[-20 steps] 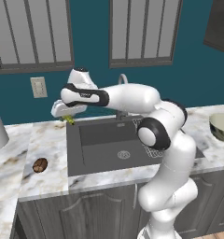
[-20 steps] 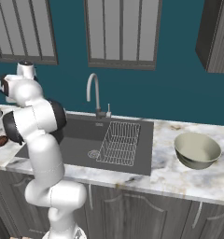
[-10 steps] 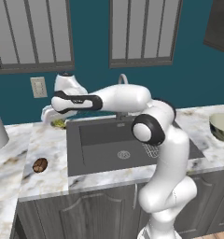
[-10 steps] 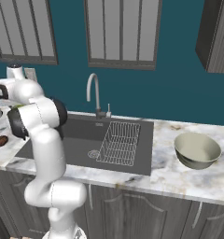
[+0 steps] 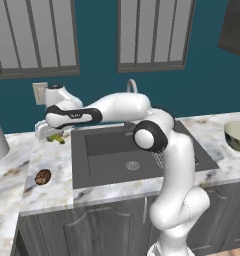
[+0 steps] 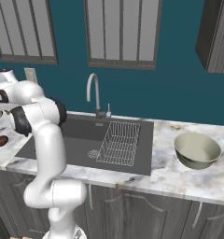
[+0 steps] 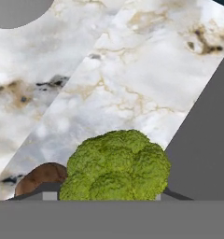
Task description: Remove the broccoli and potato from the sink. Then move the bowl and cup from the counter to the sink for washing.
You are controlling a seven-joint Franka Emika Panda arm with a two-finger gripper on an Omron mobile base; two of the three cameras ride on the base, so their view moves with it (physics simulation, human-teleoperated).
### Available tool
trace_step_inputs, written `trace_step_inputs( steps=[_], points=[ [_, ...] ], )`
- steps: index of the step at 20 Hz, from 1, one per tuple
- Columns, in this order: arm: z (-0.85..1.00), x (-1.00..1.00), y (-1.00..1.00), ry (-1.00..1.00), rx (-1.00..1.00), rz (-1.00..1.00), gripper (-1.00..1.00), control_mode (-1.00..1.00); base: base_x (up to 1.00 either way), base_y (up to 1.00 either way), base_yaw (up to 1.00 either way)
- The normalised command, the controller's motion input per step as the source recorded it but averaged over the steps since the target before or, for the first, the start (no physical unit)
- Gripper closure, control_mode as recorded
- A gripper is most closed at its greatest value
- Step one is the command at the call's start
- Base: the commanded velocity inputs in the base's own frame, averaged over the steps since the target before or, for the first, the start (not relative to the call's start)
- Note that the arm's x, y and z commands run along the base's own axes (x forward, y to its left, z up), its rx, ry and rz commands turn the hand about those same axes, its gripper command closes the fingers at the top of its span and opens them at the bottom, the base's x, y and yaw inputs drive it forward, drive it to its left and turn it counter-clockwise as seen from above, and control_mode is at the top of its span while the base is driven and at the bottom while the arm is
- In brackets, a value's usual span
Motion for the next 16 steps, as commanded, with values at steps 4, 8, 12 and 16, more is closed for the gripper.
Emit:
trace_step_inputs(
  steps=[4,8,12,16],
  points=[
    [-0.18,0.04,0.21,0.04,-0.03,0.00,1.00,-1.00,0.00,0.00,0.00],
    [-0.19,0.03,0.17,0.05,-0.03,0.00,1.00,-1.00,0.00,0.00,0.00],
    [-0.21,0.03,0.12,0.06,-0.03,0.00,1.00,-1.00,0.00,0.00,0.00],
    [-0.20,0.01,0.10,0.02,-0.03,0.00,1.00,-1.00,0.00,0.00,0.00]
  ],
)
